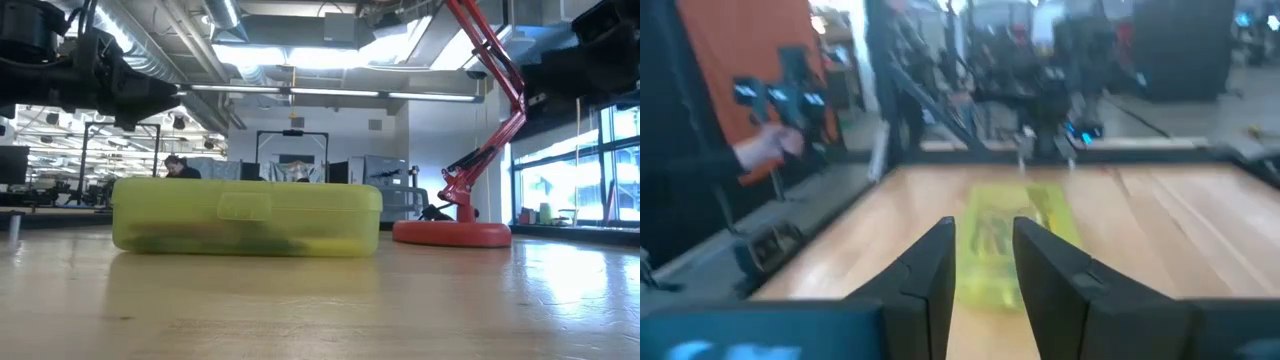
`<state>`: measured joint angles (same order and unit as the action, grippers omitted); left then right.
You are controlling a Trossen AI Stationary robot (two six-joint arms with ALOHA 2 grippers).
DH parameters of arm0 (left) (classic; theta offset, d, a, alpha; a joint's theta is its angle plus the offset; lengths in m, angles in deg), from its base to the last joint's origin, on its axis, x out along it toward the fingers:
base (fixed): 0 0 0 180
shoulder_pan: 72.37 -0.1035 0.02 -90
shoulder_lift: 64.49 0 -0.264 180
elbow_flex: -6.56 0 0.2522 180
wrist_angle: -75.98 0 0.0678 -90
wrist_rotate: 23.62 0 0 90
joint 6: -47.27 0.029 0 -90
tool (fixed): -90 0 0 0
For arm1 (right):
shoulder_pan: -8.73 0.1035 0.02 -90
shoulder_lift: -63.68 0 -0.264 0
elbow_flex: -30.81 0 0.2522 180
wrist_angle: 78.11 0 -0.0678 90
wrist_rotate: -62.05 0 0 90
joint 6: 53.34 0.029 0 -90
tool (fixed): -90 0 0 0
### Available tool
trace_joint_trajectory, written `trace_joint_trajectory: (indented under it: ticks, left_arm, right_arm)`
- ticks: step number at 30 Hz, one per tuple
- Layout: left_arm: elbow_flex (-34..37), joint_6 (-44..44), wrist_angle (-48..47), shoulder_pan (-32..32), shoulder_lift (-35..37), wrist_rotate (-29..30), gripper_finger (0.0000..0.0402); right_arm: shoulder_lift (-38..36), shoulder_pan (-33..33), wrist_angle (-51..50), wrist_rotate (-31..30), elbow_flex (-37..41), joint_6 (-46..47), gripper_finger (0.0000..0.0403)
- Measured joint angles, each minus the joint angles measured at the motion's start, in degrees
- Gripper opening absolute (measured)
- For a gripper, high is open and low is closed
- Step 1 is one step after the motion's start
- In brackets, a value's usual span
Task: Pick & place school supplies into a supply box
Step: Return to Home Position
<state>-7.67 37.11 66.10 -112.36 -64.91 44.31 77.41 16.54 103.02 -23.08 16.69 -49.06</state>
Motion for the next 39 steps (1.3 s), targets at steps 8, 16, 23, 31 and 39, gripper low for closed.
trace_joint_trajectory:
  ticks: [8,16,23,31,39]
  left_arm:
    - [0.0,-4.1,0.1,0.2,0.0,0.1,0.0169]
    - [0.0,-4.1,0.3,0.2,0.0,0.1,0.0169]
    - [0.0,-4.1,0.6,0.2,0.0,0.1,0.0169]
    - [0.0,-4.1,0.6,0.2,0.0,0.1,0.0169]
    - [0.0,-4.1,0.6,0.2,0.0,0.1,0.0169]
  right_arm:
    - [-11.3,0.0,-5.4,4.5,0.0,1.8,0.0108]
    - [-13.7,0.0,-8.1,6.0,0.0,3.0,0.0108]
    - [-13.6,0.1,-7.6,6.4,0.0,4.4,0.0108]
    - [-13.5,0.1,-7.6,6.4,0.0,4.5,0.0108]
    - [-13.5,0.1,-7.6,6.3,0.0,4.4,0.0108]
